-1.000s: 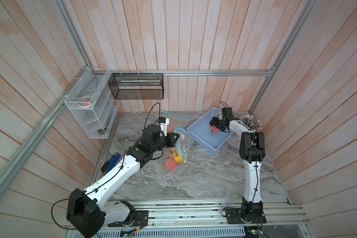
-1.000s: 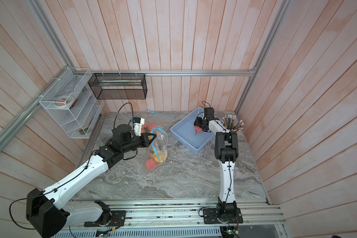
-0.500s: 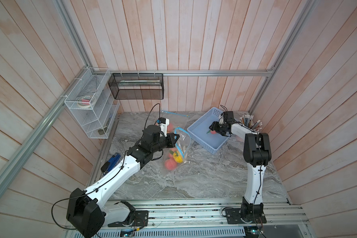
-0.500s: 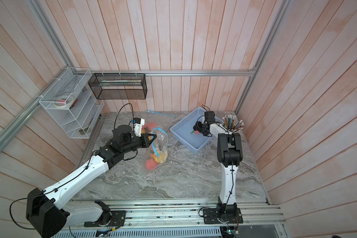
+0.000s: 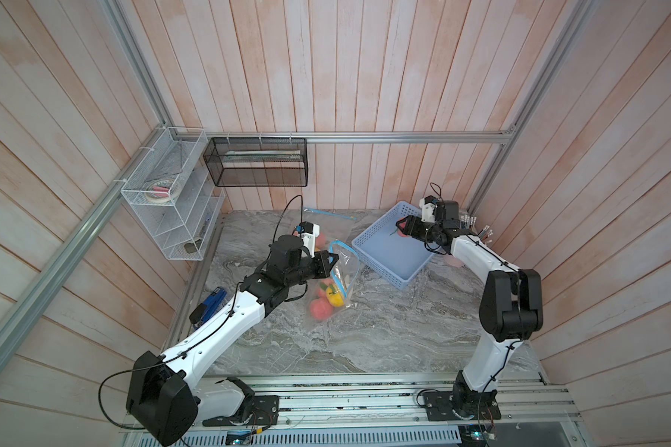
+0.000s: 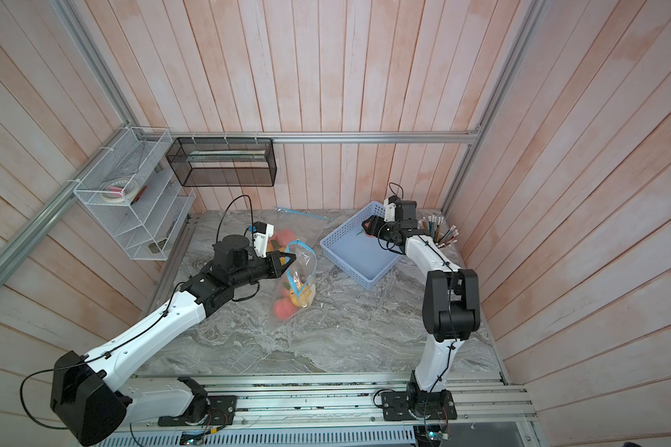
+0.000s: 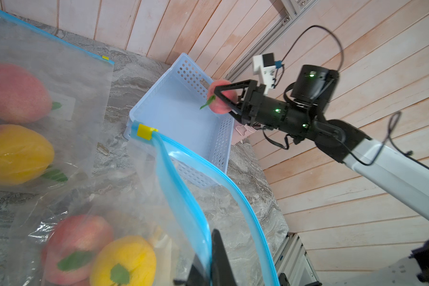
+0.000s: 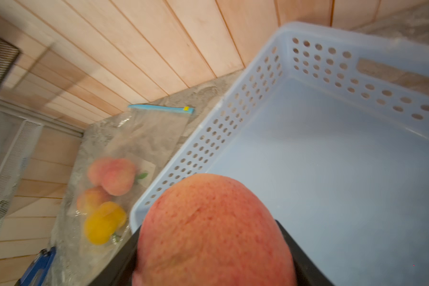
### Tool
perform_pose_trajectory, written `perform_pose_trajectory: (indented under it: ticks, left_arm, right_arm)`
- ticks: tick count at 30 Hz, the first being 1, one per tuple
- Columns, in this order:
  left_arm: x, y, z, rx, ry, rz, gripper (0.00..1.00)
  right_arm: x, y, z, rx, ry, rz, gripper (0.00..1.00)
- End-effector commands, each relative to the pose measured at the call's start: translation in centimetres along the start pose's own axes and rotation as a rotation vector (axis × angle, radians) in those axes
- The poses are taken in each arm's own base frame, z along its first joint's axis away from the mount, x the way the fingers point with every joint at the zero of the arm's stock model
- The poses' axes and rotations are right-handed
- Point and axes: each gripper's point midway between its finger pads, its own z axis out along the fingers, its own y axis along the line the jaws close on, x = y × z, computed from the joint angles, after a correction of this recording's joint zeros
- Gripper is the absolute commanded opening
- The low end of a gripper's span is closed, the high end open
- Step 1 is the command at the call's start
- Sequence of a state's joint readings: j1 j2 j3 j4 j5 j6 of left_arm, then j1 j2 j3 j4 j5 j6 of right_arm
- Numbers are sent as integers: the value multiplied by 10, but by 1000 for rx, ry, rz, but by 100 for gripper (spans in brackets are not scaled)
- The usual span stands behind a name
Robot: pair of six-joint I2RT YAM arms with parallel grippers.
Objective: Place the peach in a zip-top bag and seal the zipper
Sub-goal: Pick up the peach from the basket, then place the peach in the zipper food storage bag.
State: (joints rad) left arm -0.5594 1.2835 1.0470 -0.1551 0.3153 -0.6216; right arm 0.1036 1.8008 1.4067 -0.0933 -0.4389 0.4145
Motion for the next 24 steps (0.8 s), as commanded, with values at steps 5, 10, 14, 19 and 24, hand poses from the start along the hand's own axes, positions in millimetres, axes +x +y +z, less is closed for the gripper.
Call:
perform_pose_trajectory:
  ticks: [5, 10, 14, 19, 24]
  left_arm:
    - [1, -14, 9, 50, 20, 14, 0]
    - [1, -17, 11, 59, 22, 7, 0]
    - [1, -19, 11, 66, 23, 5, 0]
    - [-1, -21, 10, 71, 17, 1, 0]
    - [-6, -25, 7, 69, 9, -14, 0]
  right_arm:
    - [-1, 105, -66, -285, -80, -188, 60]
    - [18, 164, -96, -411, -86, -298, 60]
    - [40, 203, -113, -496, -66, -386, 60]
    - [71, 226, -115, -510, 0, -486, 60]
    - [103, 233, -104, -467, 97, -583, 60]
